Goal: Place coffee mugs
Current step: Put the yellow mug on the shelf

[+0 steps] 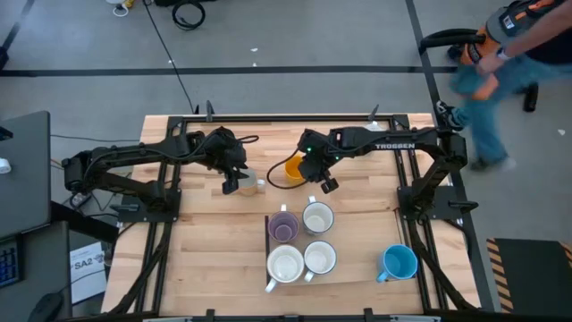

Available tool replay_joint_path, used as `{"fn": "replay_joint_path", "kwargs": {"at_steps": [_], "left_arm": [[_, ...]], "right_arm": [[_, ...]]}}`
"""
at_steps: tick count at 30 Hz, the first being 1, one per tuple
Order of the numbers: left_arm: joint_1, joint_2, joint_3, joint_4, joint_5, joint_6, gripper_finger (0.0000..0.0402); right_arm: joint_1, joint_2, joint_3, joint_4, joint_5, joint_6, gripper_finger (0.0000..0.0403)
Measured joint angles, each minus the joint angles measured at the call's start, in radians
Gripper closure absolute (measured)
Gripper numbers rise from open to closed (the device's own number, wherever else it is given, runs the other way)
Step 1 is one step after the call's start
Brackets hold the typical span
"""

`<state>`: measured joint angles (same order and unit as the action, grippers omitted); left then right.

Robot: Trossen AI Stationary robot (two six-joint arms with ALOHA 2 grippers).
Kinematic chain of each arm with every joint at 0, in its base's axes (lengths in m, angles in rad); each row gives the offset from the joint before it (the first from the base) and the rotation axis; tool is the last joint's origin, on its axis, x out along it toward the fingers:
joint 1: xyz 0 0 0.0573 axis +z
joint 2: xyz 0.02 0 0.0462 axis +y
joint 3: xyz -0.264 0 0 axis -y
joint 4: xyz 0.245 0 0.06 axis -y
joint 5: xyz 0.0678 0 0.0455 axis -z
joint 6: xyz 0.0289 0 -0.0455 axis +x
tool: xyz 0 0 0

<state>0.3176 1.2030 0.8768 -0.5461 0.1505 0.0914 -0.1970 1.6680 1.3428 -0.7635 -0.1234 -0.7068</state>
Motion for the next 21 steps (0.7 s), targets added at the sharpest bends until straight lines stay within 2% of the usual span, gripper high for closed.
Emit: {"fn": "replay_joint_path", "kwargs": {"at_steps": [6, 21], "left_arm": [[0.000, 0.000, 0.000, 0.000, 0.000, 0.000, 0.0246], [0.000, 0.000, 0.000, 0.000, 0.000, 0.000, 0.0246]], "right_arm": [[-0.001, 0.000, -0.056, 0.096, 0.000, -0.003, 0.0265], [-0.027, 0.000, -0.182, 0.211, 0.001, -0.003, 0.0265]]}}
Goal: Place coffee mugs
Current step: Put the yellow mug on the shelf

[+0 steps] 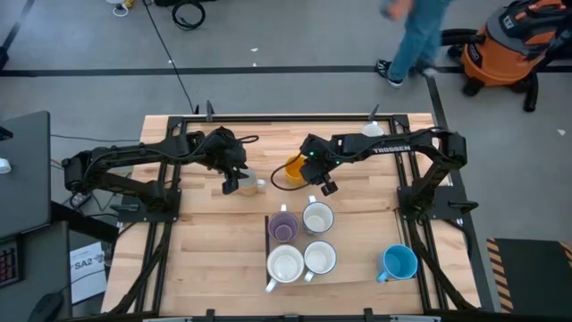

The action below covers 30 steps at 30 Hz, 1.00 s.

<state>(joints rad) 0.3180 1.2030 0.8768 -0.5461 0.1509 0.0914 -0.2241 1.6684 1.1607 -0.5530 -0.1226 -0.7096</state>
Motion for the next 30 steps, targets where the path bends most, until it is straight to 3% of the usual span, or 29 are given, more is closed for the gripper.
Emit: {"fn": "replay_joint_path", "kwargs": {"at_steps": [17, 30], "left_arm": [[0.000, 0.000, 0.000, 0.003, 0.000, 0.000, 0.0246], [0.000, 0.000, 0.000, 0.003, 0.000, 0.000, 0.0246]], "right_arm": [[-0.022, 0.000, -0.058, 0.047, -0.002, 0.007, 0.0276], [-0.021, 0.000, -0.058, 0.038, -0.006, 0.014, 0.0374]]}}
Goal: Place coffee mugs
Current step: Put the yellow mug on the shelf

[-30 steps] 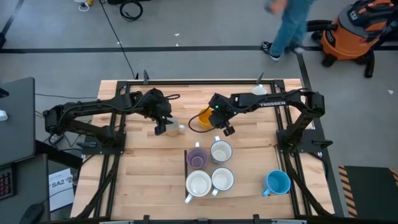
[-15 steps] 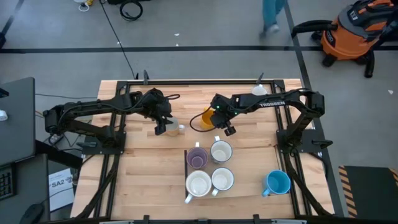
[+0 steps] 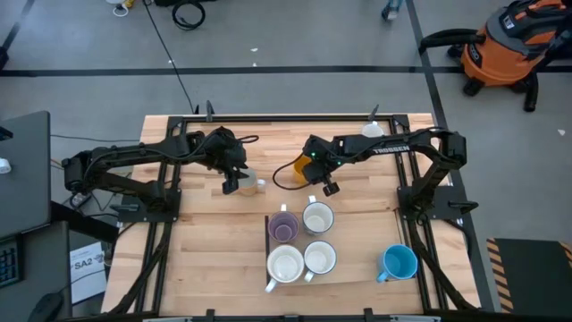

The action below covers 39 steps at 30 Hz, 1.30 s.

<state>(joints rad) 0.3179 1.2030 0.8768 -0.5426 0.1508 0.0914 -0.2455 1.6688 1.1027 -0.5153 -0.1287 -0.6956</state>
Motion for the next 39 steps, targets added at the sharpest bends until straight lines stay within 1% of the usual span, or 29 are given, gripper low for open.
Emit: {"fn": "replay_joint_path", "kwargs": {"at_steps": [8, 15, 17, 21, 26, 30, 39], "left_arm": [[0.000, 0.000, 0.000, 0.000, 0.000, 0.000, 0.0246], [0.000, 0.000, 0.000, 0.001, 0.000, 0.000, 0.0246], [0.000, 0.000, 0.000, 0.001, 0.000, 0.000, 0.0246], [0.000, 0.000, 0.000, 0.001, 0.000, 0.000, 0.0246], [0.000, 0.000, 0.000, 0.003, 0.000, 0.000, 0.0246], [0.000, 0.000, 0.000, 0.006, 0.000, 0.000, 0.0246], [0.000, 0.000, 0.000, 0.031, 0.000, 0.000, 0.0246]], "right_arm": [[0.003, 0.000, 0.001, 0.003, 0.006, 0.099, 0.0375], [0.025, -0.005, 0.050, -0.049, 0.031, 0.105, 0.0375], [0.030, -0.016, 0.070, -0.088, 0.032, 0.107, 0.0375], [0.037, -0.041, 0.110, -0.141, 0.032, 0.156, 0.0375], [0.036, -0.101, 0.150, -0.234, 0.032, 0.229, 0.0375], [0.036, -0.175, 0.185, -0.323, 0.035, 0.302, 0.0375], [0.036, -0.367, 0.262, -0.550, 0.034, 0.555, 0.0375]]}}
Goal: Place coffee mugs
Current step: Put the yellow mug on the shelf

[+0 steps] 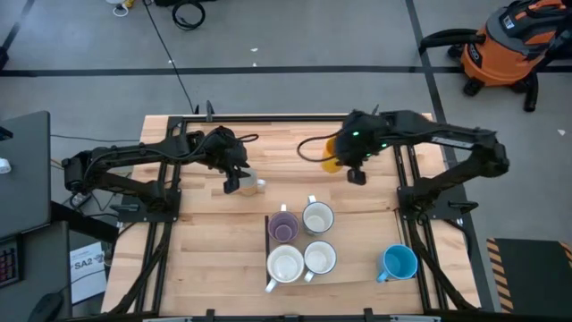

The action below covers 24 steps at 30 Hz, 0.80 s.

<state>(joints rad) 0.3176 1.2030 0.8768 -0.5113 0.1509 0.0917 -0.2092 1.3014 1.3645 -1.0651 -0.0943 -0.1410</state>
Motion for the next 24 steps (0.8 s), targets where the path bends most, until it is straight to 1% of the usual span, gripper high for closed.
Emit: {"fn": "replay_joint_path", "kwargs": {"at_steps": [5, 10, 16, 20, 24], "left_arm": [[0.000, 0.000, 0.000, 0.007, 0.000, 0.000, 0.0246], [0.000, 0.000, 0.000, 0.008, 0.000, 0.000, 0.0246], [0.000, 0.000, 0.000, 0.012, 0.000, 0.000, 0.0246], [0.000, 0.000, 0.000, 0.013, 0.000, 0.000, 0.0246], [0.000, 0.000, 0.000, 0.013, 0.000, 0.000, 0.0246]], "right_arm": [[0.010, -0.090, 0.063, -0.113, -0.001, 0.167, 0.0374], [0.064, -0.156, 0.103, -0.204, -0.004, 0.362, 0.0375], [0.175, -0.205, 0.113, -0.220, -0.004, 0.573, 0.0375], [0.263, -0.211, 0.113, -0.235, -0.004, 0.719, 0.0375], [0.349, -0.203, 0.113, -0.234, -0.004, 0.820, 0.0375]]}}
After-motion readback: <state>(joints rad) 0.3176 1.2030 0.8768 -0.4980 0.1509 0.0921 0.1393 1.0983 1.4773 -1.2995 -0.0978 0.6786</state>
